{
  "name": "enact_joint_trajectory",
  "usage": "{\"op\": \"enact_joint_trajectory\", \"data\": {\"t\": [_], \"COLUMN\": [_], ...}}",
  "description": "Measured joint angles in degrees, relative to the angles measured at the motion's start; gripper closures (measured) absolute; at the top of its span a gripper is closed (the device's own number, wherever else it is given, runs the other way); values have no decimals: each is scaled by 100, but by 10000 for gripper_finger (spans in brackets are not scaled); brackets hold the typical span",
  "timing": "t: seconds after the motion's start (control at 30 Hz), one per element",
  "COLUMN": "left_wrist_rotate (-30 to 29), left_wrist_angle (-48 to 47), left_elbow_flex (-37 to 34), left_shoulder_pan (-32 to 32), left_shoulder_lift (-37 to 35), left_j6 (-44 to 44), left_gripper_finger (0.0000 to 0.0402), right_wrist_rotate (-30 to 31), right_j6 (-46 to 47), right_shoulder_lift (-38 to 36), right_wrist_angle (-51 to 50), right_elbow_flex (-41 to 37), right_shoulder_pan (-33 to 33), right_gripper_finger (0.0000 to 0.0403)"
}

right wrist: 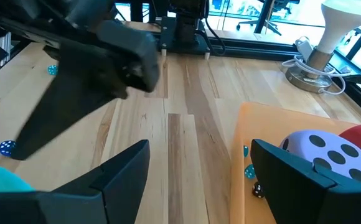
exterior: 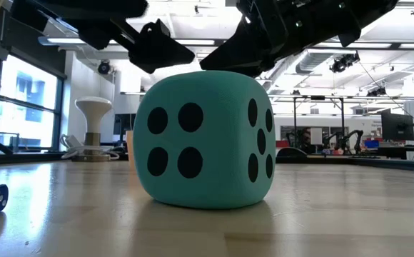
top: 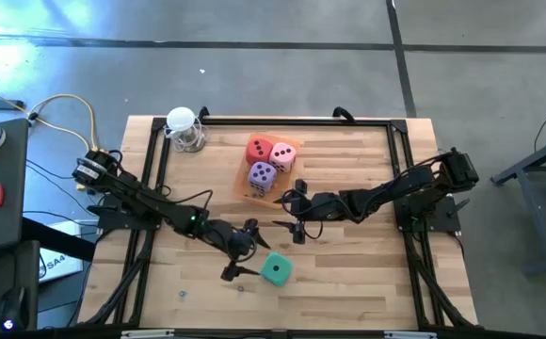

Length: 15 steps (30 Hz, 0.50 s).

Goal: Pick & Place Dice
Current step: Put the big blue die into the orange bin

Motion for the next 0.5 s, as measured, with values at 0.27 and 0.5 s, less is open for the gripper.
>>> {"op": "enact_joint_trajectory", "data": {"t": [0.27, 0.5], "left_wrist_rotate": [-529, -981], "left_wrist_angle": [6, 16], "left_elbow_flex": [0, 0], "left_shoulder_pan": [-87, -301], "left_shoulder_lift": [0, 0], "left_j6": [-120, 48], "left_gripper_finger": [16, 2], "right_wrist_rotate": [0, 0], "right_j6": [0, 0], "right_shoulder_lift": [0, 0], "right_wrist_angle": [0, -1], "right_elbow_flex": [0, 0], "right_shoulder_pan": [0, 0], "right_gripper_finger": [130, 130]}}
